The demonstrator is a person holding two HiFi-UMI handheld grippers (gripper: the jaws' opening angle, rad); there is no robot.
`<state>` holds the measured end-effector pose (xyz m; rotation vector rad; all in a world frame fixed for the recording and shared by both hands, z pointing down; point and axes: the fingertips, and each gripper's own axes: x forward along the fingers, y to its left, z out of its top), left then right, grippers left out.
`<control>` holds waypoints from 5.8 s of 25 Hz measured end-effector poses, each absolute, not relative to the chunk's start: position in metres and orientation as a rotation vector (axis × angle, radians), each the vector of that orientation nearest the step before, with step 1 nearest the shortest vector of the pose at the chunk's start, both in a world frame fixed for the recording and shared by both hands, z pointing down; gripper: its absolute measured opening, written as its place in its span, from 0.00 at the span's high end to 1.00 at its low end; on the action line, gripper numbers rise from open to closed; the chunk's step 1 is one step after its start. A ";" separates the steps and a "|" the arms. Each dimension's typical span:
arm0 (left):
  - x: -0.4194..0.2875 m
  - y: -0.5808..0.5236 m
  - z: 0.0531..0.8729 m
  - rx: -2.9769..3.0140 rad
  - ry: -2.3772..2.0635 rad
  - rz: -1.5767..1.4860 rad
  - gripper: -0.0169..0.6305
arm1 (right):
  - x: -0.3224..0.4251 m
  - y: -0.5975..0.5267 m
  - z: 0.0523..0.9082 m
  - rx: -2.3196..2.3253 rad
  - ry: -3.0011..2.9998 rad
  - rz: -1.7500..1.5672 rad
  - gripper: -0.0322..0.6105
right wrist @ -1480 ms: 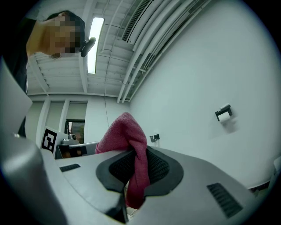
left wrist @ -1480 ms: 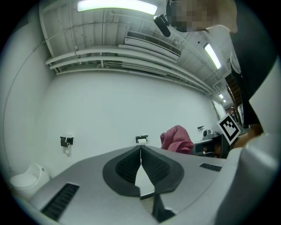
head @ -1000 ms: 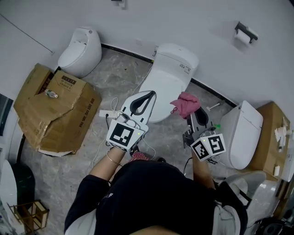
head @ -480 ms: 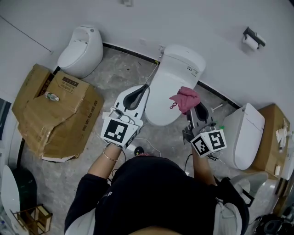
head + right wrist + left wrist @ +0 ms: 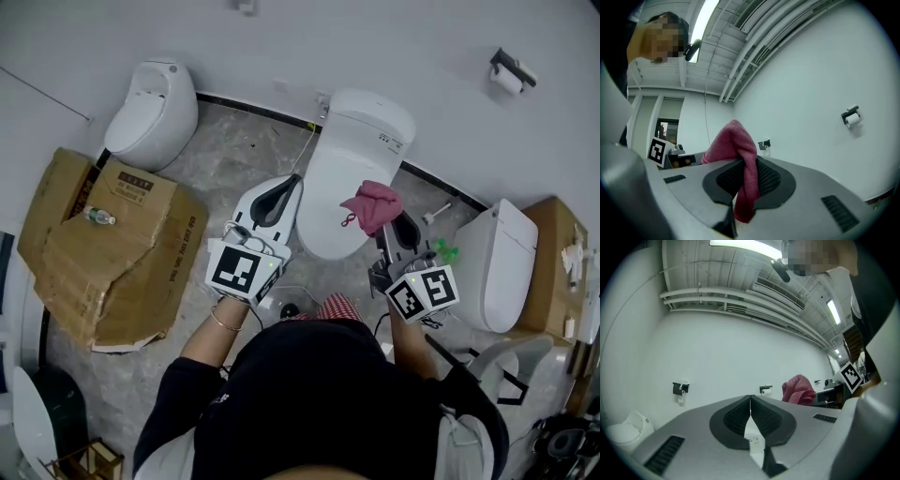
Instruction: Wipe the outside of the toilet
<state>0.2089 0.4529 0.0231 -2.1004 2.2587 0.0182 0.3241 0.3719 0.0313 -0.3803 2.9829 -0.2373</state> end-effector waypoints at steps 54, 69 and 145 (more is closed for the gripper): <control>0.104 0.152 0.013 -2.237 1.983 -0.198 0.96 | 0.256 0.085 0.055 -0.691 2.772 -0.359 0.86; 0.082 0.109 0.033 -2.333 1.898 -0.128 0.96 | 0.242 0.073 0.068 -0.800 2.851 -0.293 0.85; -0.168 -0.062 0.317 -2.581 2.103 -0.026 0.96 | -0.132 -0.146 0.421 -0.849 3.895 -0.272 0.86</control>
